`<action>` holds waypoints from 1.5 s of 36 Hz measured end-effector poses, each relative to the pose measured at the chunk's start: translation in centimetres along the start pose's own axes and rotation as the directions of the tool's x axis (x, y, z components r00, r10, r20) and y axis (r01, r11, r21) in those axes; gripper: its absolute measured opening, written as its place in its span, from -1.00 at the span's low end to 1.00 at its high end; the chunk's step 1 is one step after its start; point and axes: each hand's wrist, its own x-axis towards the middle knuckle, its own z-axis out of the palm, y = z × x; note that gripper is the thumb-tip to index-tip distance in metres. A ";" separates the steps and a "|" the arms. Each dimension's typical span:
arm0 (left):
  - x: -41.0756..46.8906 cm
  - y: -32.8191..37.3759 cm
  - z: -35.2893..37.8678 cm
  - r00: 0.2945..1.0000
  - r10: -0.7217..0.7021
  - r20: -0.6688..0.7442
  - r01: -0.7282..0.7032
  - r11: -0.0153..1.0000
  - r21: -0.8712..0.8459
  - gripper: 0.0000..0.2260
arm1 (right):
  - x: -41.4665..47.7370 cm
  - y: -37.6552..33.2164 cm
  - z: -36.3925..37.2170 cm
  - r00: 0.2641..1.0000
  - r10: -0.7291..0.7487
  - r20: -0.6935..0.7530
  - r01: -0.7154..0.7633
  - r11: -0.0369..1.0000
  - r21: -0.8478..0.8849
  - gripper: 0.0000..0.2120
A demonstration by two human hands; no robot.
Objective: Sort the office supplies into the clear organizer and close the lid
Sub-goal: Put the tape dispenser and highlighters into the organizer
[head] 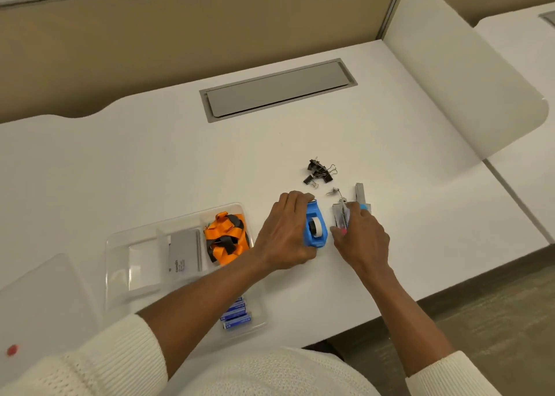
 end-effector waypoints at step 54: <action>-18.7 -19.8 -17.0 0.909 -0.364 0.204 0.273 0.889 0.368 -0.27 | -20.4 -23.2 6.9 0.887 -0.364 0.284 0.373 0.927 0.022 -0.60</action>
